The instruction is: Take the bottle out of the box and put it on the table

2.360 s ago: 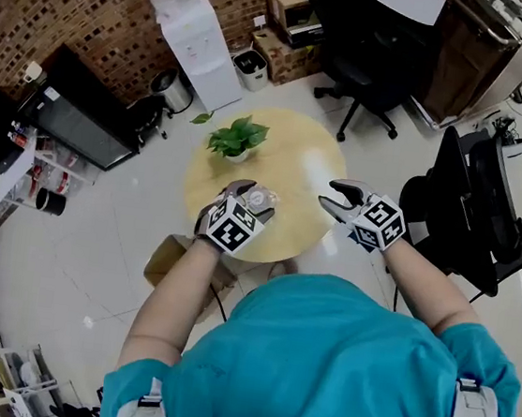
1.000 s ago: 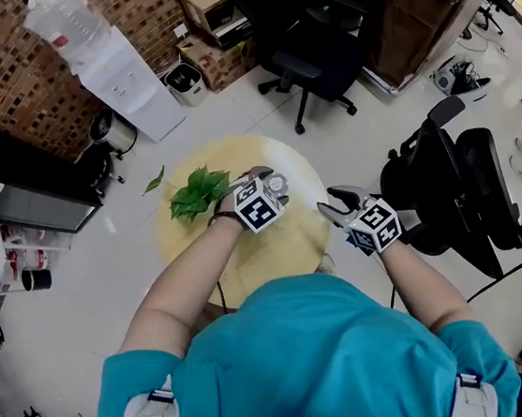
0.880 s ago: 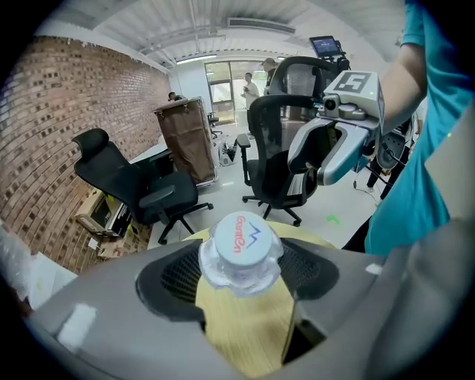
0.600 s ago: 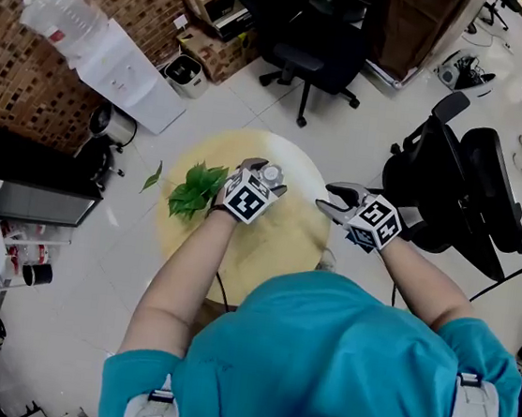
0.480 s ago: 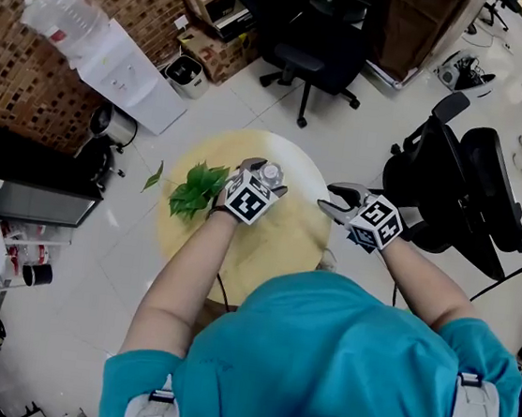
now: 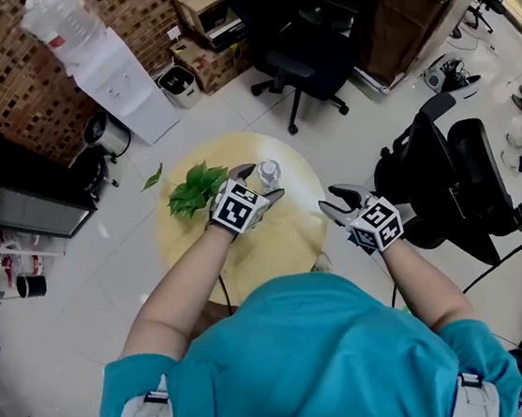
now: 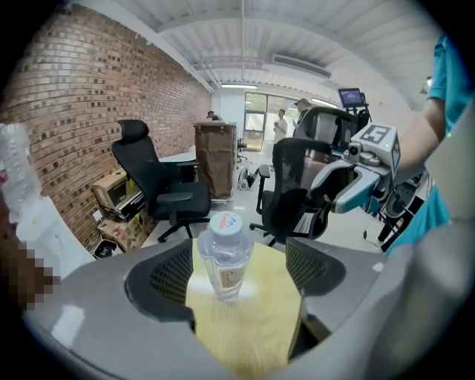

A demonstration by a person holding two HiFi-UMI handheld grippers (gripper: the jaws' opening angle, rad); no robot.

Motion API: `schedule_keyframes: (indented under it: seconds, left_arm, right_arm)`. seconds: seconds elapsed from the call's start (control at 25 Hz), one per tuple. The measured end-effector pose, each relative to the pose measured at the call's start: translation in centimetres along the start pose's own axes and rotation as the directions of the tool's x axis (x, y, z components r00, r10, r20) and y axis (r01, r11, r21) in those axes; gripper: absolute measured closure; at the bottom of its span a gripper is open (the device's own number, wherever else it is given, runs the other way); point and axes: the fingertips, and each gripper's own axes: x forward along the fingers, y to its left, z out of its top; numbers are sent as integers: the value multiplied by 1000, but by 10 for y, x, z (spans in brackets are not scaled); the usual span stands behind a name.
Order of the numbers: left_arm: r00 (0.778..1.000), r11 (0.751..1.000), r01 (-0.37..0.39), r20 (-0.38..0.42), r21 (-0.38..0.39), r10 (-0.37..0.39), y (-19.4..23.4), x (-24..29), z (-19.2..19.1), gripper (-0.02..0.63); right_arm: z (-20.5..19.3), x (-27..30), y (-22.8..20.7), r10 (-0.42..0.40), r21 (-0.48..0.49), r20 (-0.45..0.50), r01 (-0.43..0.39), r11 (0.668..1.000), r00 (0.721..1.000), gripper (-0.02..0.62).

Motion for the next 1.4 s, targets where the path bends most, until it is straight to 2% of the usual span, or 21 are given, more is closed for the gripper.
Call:
schedule_keyframes:
  seconds: [0.16, 0.24, 0.4, 0.52, 0.6, 0.68, 0.8, 0.92, 1.04, 1.16, 1.28, 1.4]
  left_arm:
    - [986, 997, 44, 166, -62, -33, -21, -50, 6, 216]
    - [965, 993, 82, 257, -86, -58, -30, -78, 18, 250]
    - [907, 981, 155, 411, -119, -93, -48, -132, 42, 372]
    - [867, 979, 164, 491, -121, -84, -105, -157, 10, 450]
    - [836, 987, 122, 547, -104, -46, -154, -163, -23, 490]
    - [806, 994, 50, 592, -96, 17, -201, -158, -52, 514]
    - [768, 991, -59, 628, -120, 122, -254, -140, -74, 603]
    - [741, 981, -94, 646, -168, 182, -306, -129, -73, 604]
    - [717, 973, -114, 661, -202, 221, -359, -110, -66, 605]
    - [705, 970, -138, 668, -201, 239, -406, -88, -72, 606]
    - [694, 963, -177, 667, -205, 270, -442, -97, -90, 606]
    - [675, 945, -231, 661, -231, 327, -466, -113, -113, 606]
  right_arm:
    - [0, -18, 28, -24, -7, 22, 24, 1000, 999, 419]
    - [5, -29, 39, -28, -7, 41, 28, 1000, 999, 419]
    - [18, -46, 58, -4, 7, 73, 3, 1000, 997, 420]
    - [-10, -75, 100, 43, -28, 116, -40, 999, 992, 426]
    - [-40, -101, 127, 84, -89, 175, -69, 994, 981, 440]
    - [-74, -130, 141, 130, -146, 237, -97, 985, 963, 465]
    - [-111, -172, 143, 215, -211, 299, -156, 965, 930, 519]
    - [-121, -216, 153, 303, -270, 317, -221, 937, 899, 592]
    - [-134, -258, 160, 395, -336, 301, -291, 895, 868, 594]
    - [-158, -281, 160, 462, -366, 271, -353, 861, 845, 594]
    - [-181, -289, 175, 515, -365, 240, -415, 834, 823, 594]
    - [-196, -296, 194, 569, -400, 204, -462, 791, 797, 594]
